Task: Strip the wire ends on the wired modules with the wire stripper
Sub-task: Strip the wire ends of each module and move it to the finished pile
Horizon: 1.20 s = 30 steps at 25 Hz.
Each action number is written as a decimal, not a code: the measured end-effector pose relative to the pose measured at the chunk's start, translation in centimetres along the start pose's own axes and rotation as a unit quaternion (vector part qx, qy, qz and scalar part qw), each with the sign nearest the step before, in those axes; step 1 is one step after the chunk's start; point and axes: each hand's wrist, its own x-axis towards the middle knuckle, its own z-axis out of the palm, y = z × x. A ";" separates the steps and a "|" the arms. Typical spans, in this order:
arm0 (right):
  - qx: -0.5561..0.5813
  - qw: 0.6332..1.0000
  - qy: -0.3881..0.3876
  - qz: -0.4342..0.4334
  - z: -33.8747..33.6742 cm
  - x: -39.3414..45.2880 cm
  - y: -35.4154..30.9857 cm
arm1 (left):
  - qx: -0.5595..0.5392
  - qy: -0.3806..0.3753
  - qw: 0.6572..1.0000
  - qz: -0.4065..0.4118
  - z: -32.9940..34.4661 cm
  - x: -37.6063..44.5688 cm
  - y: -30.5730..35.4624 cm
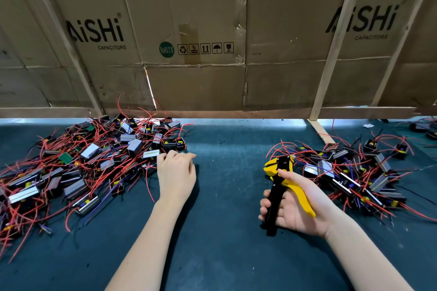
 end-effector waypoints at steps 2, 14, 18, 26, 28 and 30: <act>-0.002 1.000 0.000 -0.002 0.0 0.0 0.0 | -0.016 0.030 0.999 0.012 -0.5 0.0 0.5; -0.003 1.000 0.003 0.000 0.2 -0.1 0.0 | -0.068 0.257 0.934 -0.237 -4.9 1.1 -4.9; -0.004 1.000 0.007 -0.003 0.3 -0.2 0.0 | 0.042 0.045 0.936 -0.347 -5.0 0.2 -6.9; -0.002 1.000 0.008 -0.001 0.2 -0.2 0.0 | 0.032 -0.016 0.943 -0.331 -5.3 0.8 -7.8; -0.001 1.000 0.009 0.000 0.1 -0.1 0.0 | -0.001 0.028 0.946 -0.322 -5.5 0.8 -7.9; 0.000 1.000 0.009 0.001 0.1 -0.1 0.0 | -0.014 0.058 0.956 -0.288 -5.6 0.9 -7.7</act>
